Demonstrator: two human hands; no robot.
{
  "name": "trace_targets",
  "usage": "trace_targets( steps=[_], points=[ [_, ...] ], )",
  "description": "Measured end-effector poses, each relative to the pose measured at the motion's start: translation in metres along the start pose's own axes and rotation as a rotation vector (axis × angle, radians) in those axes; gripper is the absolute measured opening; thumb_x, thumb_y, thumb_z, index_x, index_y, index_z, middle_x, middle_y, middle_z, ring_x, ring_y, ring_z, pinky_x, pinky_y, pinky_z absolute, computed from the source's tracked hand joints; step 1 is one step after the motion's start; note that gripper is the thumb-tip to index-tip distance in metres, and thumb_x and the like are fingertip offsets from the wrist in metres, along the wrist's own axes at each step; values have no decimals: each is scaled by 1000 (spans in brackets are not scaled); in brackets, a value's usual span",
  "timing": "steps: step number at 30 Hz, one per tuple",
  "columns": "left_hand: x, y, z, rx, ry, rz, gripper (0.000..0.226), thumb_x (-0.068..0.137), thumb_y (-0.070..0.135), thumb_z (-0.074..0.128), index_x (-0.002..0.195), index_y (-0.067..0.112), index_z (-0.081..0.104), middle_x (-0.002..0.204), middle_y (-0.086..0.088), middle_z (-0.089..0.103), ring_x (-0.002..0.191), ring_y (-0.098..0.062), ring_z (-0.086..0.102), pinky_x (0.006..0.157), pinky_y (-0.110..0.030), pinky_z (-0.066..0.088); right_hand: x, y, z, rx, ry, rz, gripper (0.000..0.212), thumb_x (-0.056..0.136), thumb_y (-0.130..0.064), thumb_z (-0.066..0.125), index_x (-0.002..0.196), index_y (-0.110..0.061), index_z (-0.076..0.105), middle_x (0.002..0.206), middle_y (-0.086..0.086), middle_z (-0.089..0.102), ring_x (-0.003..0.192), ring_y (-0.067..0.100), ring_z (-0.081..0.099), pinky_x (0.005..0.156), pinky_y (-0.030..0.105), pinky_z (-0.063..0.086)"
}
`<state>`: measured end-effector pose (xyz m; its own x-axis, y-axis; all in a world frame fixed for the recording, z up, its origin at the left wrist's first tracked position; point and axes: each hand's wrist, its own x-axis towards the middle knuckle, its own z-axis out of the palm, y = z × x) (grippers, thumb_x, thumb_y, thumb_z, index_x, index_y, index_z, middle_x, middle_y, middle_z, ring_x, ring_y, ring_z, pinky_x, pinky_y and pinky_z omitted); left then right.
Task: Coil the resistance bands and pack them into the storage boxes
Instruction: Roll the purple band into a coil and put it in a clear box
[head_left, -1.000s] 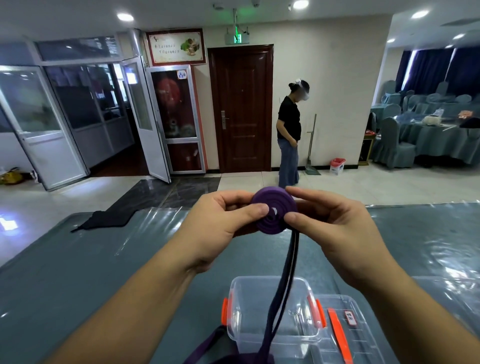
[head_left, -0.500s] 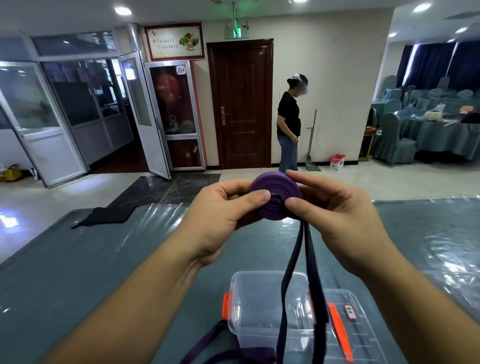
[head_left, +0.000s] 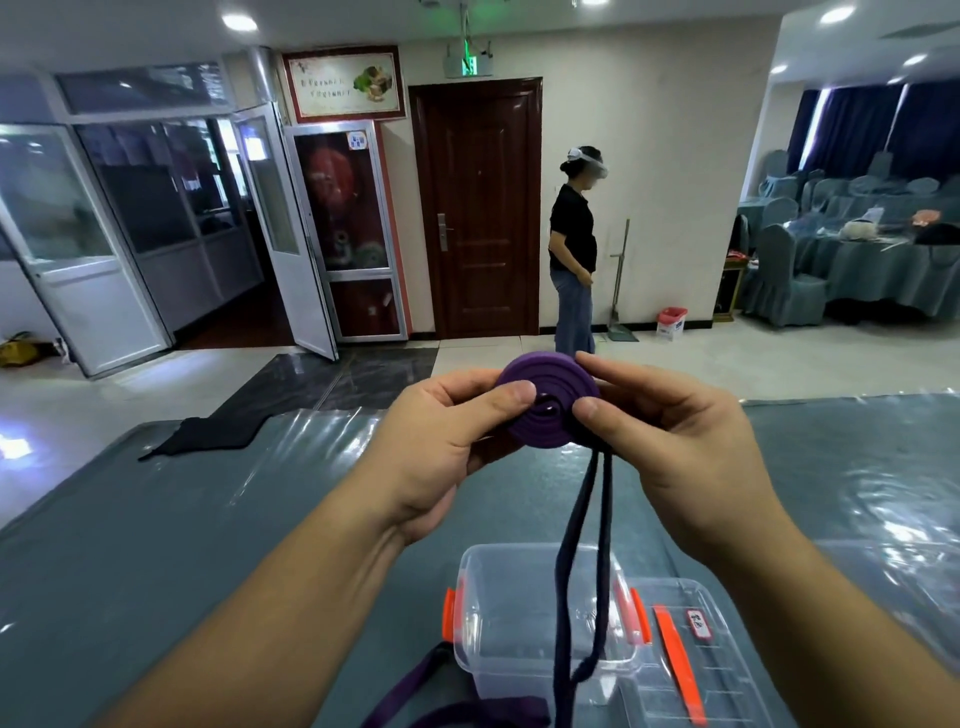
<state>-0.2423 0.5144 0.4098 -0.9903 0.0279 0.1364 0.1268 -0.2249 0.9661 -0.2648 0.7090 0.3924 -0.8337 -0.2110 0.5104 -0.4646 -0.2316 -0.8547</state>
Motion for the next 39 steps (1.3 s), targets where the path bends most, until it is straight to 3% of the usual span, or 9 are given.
trace_targets(
  steps=[6, 13, 19, 22, 26, 33, 39],
  points=[
    [-3, 8, -9, 334, -113, -15, 28, 79, 10, 81, 106, 11, 77, 100, -11, 79, 93, -22, 77, 81, -28, 61, 0, 0, -7, -110, -97, 72, 42, 79, -14, 72, 120, -11, 72, 109, 2, 80, 106, 19, 75, 93, 32, 60],
    [-5, -12, 4, -28, 17, 28, 40, 70, 17, 79, 108, 7, 76, 104, -15, 78, 94, -21, 75, 79, -28, 60, -4, 7, 11, 88, 89, 9, 34, 76, -14, 72, 110, -18, 75, 105, 3, 80, 103, 19, 76, 87, 24, 60],
    [-6, -7, -8, 326, -45, 11, 23, 78, 17, 83, 100, 12, 79, 95, -11, 80, 88, -19, 75, 79, -28, 60, -2, 4, -3, -107, -50, 85, 37, 79, -13, 72, 117, -11, 74, 106, 2, 80, 104, 18, 76, 91, 28, 60],
    [-5, -4, -9, 246, -37, 26, 25, 69, 24, 83, 92, 15, 81, 94, -12, 79, 87, -21, 74, 87, -35, 61, -2, 1, -2, -8, -35, 70, 39, 75, -12, 74, 114, -11, 74, 105, 5, 80, 102, 21, 76, 88, 27, 60],
    [-6, -12, -3, 45, -19, 4, 25, 71, 15, 78, 96, 8, 78, 95, -14, 79, 86, -19, 74, 80, -26, 60, -11, 9, 2, 41, 42, 29, 41, 75, -10, 73, 116, -10, 73, 107, 5, 80, 103, 20, 76, 89, 28, 60],
    [-4, -8, -10, 460, -89, 22, 20, 82, 13, 83, 102, 12, 79, 96, -10, 79, 88, -18, 75, 81, -27, 59, -11, 4, -7, -202, -158, 128, 36, 78, -13, 75, 114, -16, 74, 104, -1, 81, 101, 17, 77, 90, 27, 60],
    [-6, -10, -5, 117, -15, -13, 26, 73, 16, 79, 98, 8, 76, 90, -10, 79, 79, -15, 74, 71, -22, 58, -12, 9, -2, -80, -17, 69, 40, 75, -10, 76, 115, -12, 74, 106, 2, 80, 103, 19, 76, 88, 25, 60]
  ],
)
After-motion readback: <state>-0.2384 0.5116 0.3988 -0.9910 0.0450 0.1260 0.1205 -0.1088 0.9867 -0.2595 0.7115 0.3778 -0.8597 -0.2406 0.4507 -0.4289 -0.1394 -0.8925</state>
